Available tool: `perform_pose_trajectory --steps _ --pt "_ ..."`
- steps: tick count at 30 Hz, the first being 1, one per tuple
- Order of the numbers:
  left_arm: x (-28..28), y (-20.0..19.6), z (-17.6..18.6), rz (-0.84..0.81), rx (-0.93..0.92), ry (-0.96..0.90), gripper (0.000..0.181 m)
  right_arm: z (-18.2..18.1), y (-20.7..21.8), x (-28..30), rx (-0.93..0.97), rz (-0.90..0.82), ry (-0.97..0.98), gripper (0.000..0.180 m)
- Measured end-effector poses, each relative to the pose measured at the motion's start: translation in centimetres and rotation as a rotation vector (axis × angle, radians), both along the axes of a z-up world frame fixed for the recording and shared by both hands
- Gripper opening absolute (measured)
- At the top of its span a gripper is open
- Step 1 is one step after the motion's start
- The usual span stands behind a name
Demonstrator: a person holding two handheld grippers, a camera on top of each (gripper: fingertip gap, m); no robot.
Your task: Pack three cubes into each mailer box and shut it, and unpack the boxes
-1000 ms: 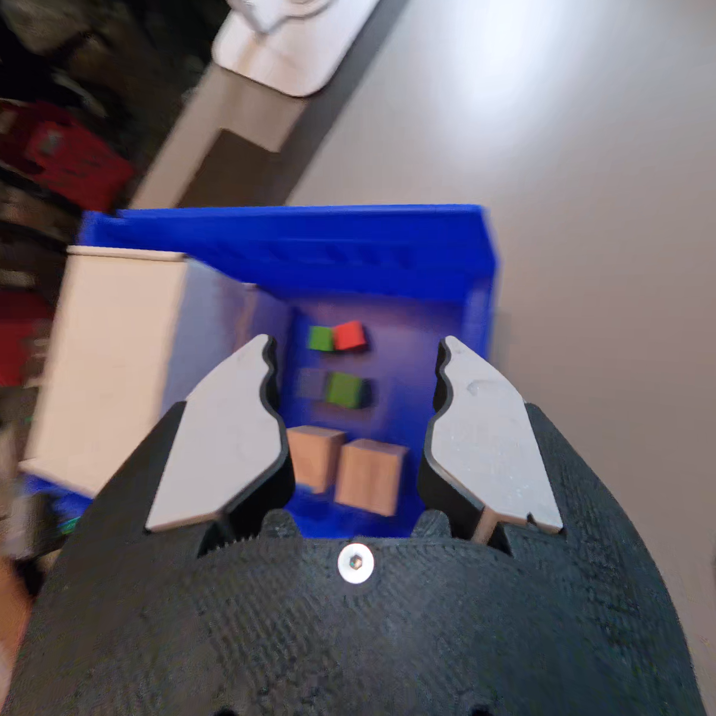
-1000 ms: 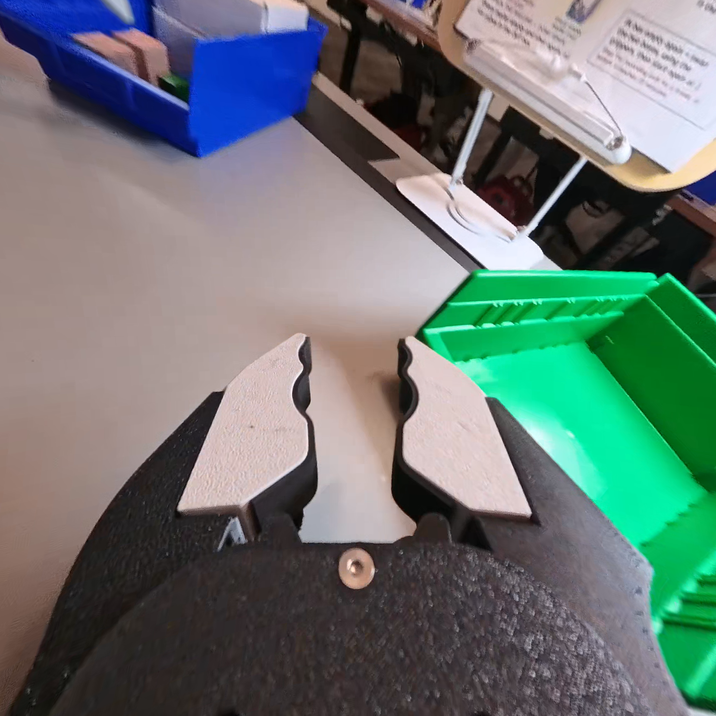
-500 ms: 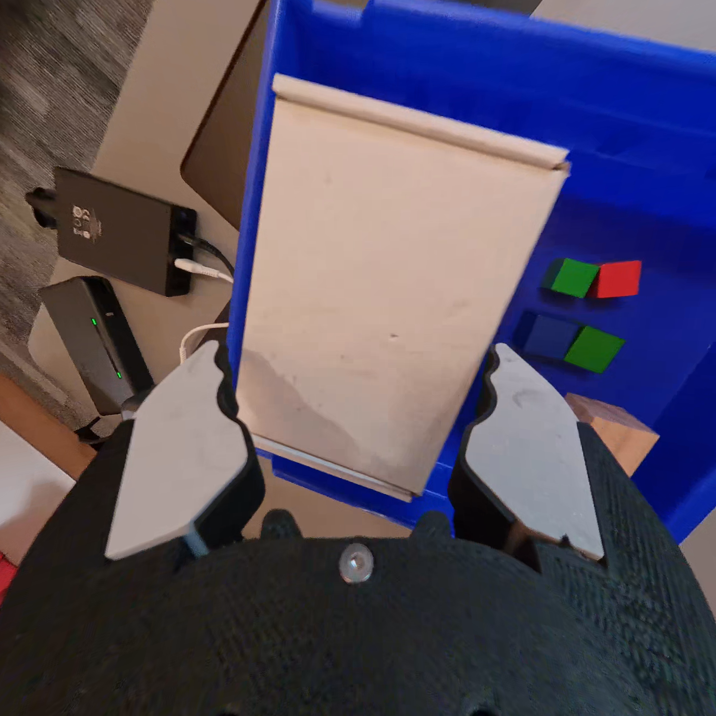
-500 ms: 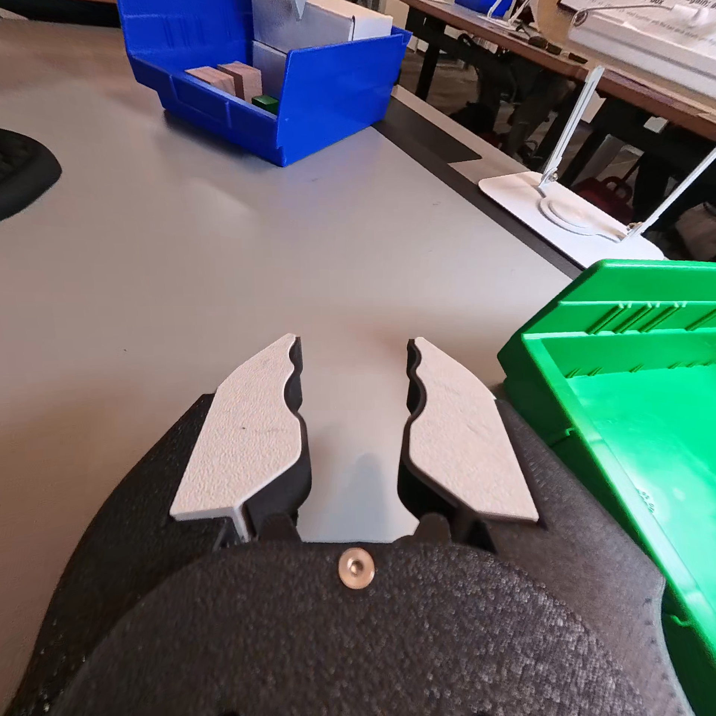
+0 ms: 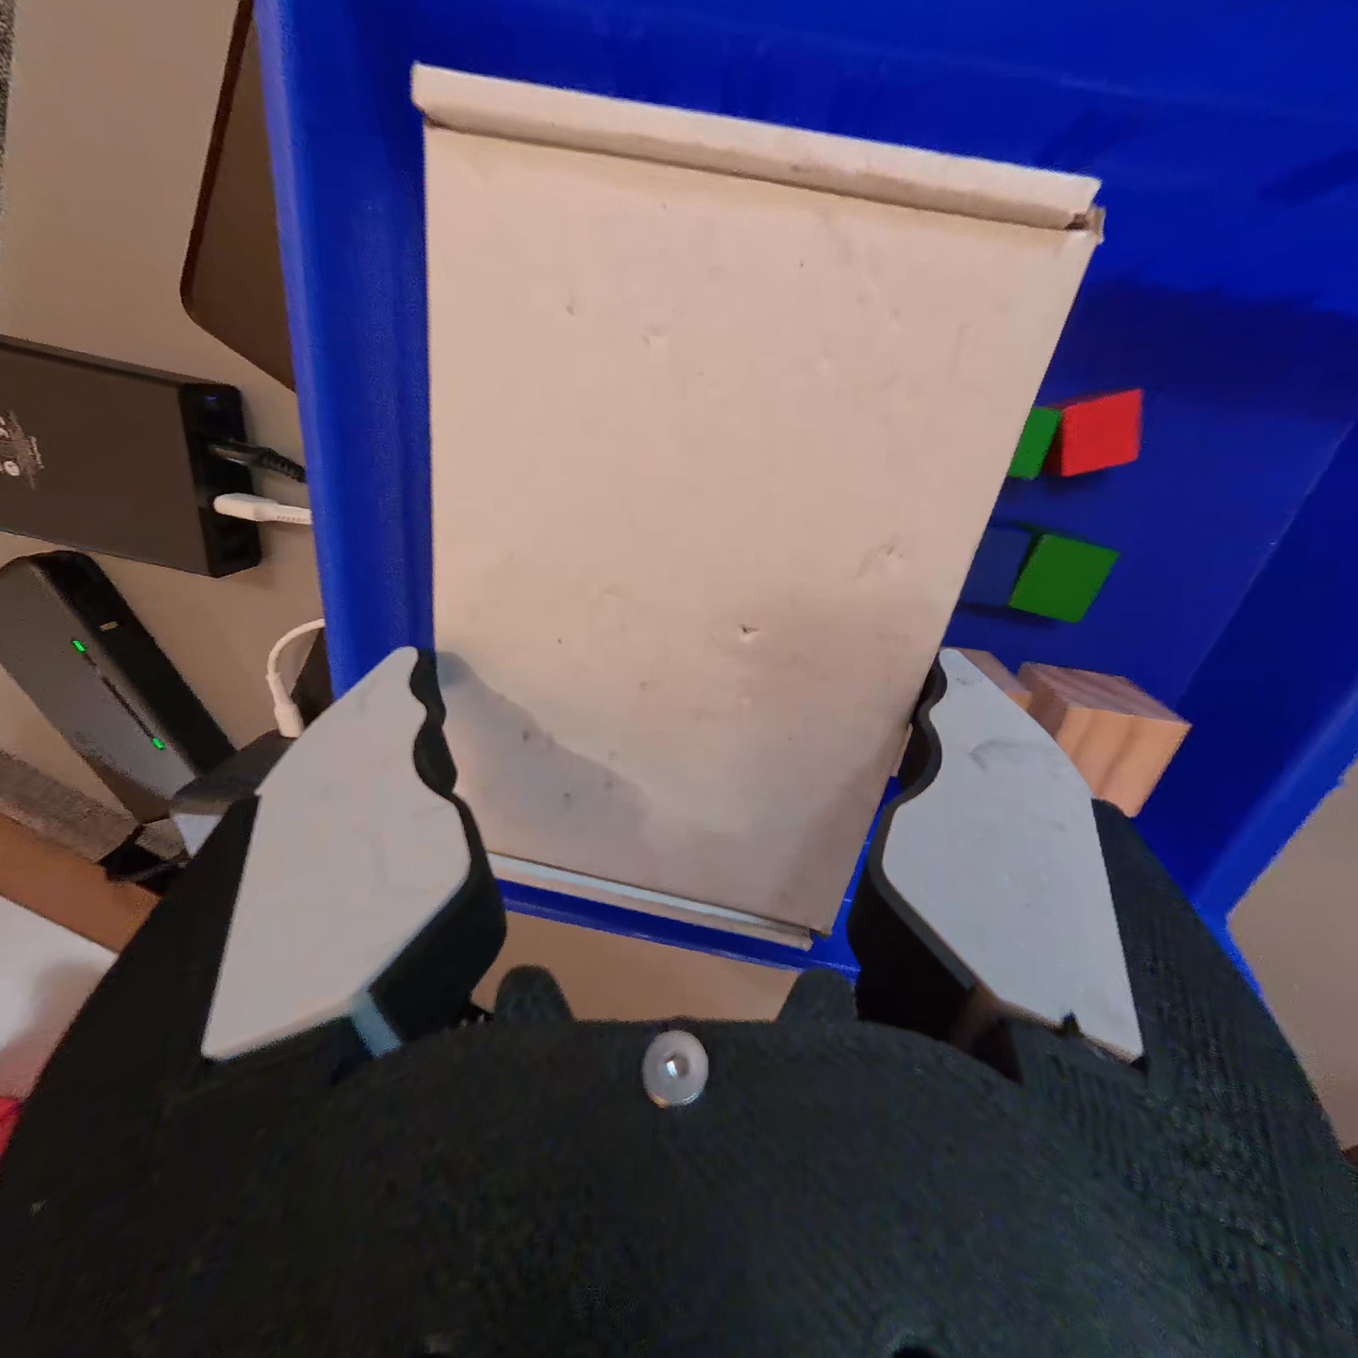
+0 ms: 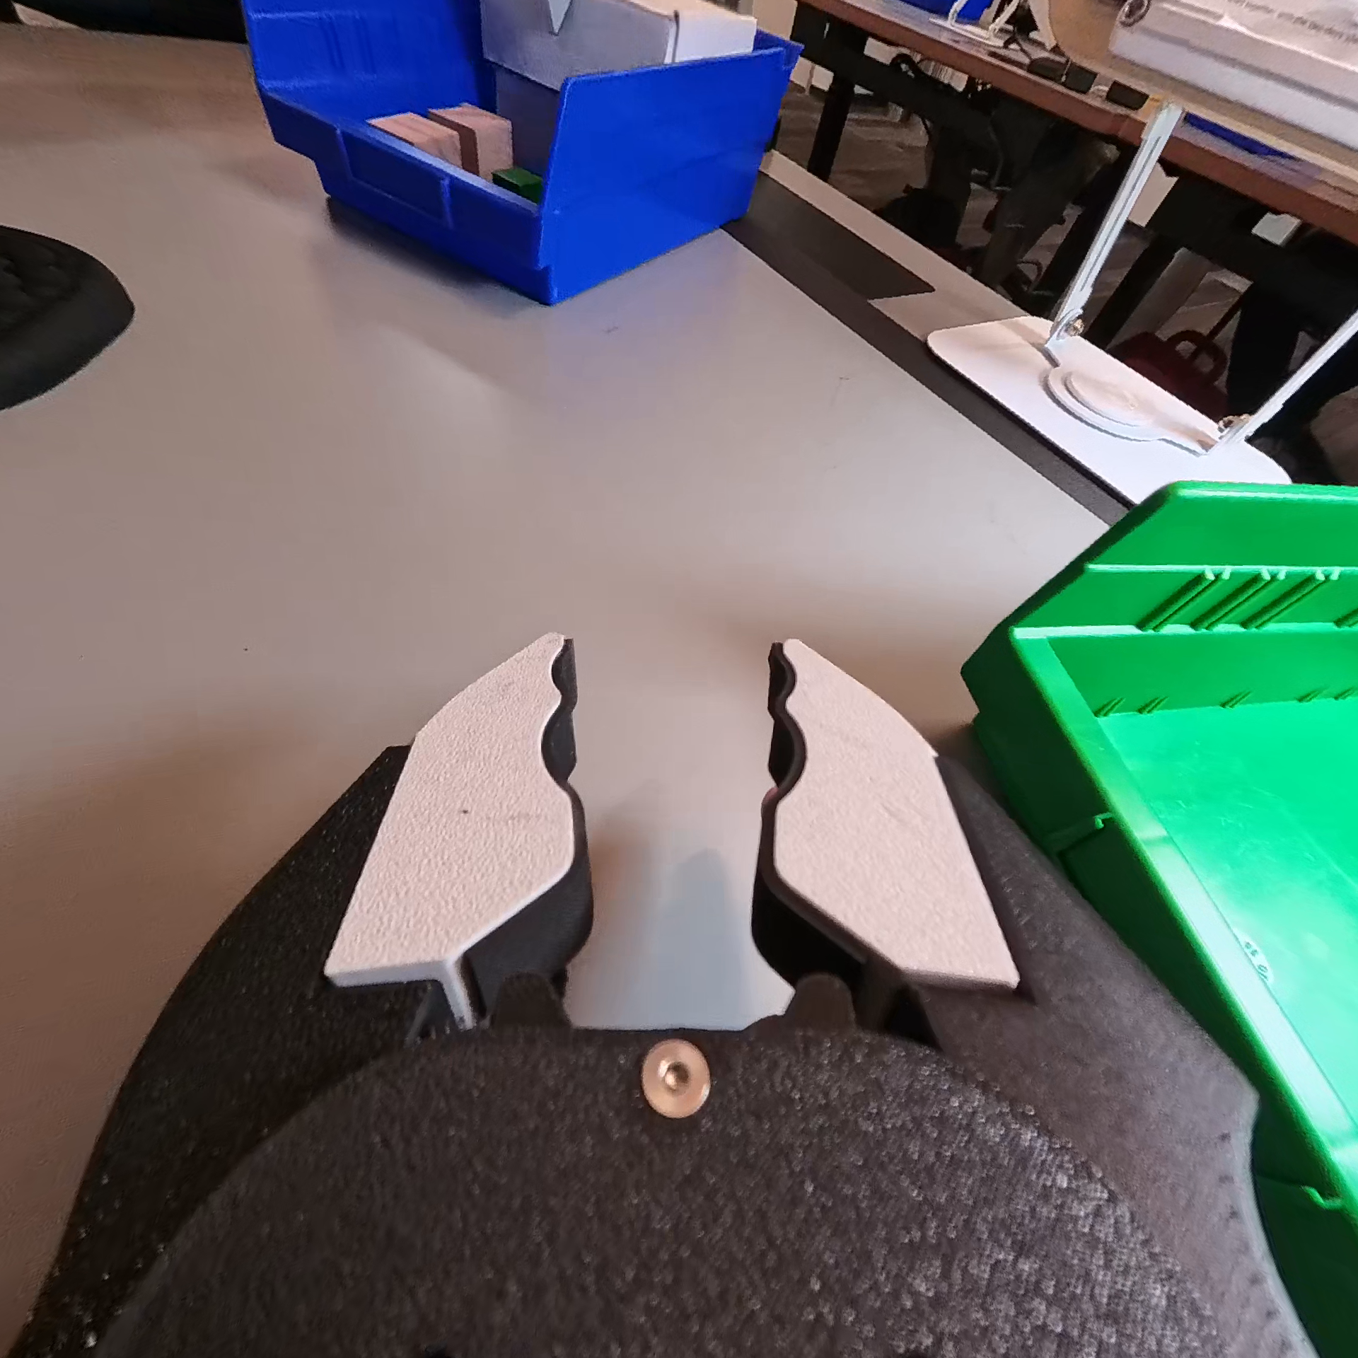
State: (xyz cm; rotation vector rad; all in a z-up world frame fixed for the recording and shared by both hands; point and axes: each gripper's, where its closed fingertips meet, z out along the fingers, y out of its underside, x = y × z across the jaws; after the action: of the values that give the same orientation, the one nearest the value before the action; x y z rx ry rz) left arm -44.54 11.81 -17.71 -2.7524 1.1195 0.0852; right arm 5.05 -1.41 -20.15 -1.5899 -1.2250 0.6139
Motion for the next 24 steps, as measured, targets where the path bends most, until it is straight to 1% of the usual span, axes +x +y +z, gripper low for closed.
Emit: perform_pose_trajectory --steps 3,8,11,15,17,19,21,24 --pt "1.6 -0.6 1.6 -0.008 0.038 -0.057 0.12 0.4 -0.3 0.1 0.023 -0.001 0.009 0.05" --pt "5.9 -2.7 6.1 -0.078 0.102 -0.137 0.119 1.3 -0.6 0.1 0.07 -0.011 0.025 0.051" --pt "10.8 -5.1 8.7 -0.174 0.117 -0.203 0.119 2.3 -0.7 -0.2 0.128 -0.022 0.049 0.054" --pt "20.2 -9.1 10.5 -0.367 0.122 -0.326 0.12 2.9 -0.7 -0.7 0.232 -0.033 0.027 0.059" --pt "24.6 -10.9 10.3 -0.444 0.109 -0.387 0.12 2.9 -0.7 -0.9 0.314 -0.037 -0.013 0.063" --pt "28.3 -12.6 9.2 -0.503 0.075 -0.431 0.12 3.3 -1.1 -1.2 0.377 -0.034 -0.027 0.066" --pt "31.4 -14.1 7.3 -0.544 0.019 -0.462 0.12 3.8 -1.6 -1.3 0.456 -0.032 -0.044 0.068" --pt "35.1 -16.3 4.2 -0.581 -0.08 -0.501 0.12 4.5 -2.6 -1.4 0.631 -0.01 -0.097 0.07"
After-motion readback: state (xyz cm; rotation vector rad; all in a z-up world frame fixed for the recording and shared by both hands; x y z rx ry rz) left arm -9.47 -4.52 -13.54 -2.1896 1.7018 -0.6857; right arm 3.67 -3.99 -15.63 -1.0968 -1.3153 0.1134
